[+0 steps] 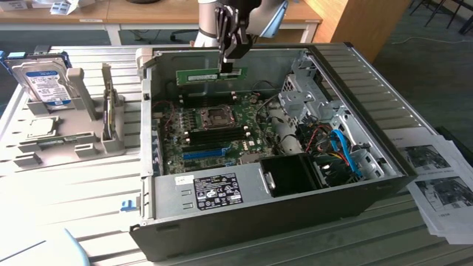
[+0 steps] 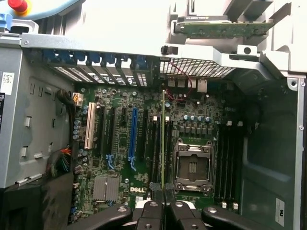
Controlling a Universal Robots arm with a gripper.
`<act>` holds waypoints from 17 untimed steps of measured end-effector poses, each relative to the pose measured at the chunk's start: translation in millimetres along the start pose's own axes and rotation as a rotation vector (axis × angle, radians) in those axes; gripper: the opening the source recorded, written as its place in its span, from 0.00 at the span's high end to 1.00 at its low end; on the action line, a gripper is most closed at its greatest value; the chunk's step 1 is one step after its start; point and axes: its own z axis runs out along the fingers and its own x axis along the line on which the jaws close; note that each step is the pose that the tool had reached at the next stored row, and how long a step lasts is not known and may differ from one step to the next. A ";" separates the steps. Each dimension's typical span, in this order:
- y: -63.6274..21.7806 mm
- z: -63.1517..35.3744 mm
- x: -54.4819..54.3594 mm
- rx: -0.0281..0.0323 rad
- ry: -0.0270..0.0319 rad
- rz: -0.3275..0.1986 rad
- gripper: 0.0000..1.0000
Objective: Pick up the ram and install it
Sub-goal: 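Pick up the ram and move it above insertion slot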
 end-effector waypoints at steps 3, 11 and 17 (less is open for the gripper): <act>-0.2 3.0 -0.1 0.0000 0.0000 0.000 0.89; -0.5 7.7 -0.1 0.0000 0.0001 0.000 0.89; -0.9 12.7 -0.1 0.0001 0.0000 0.000 0.89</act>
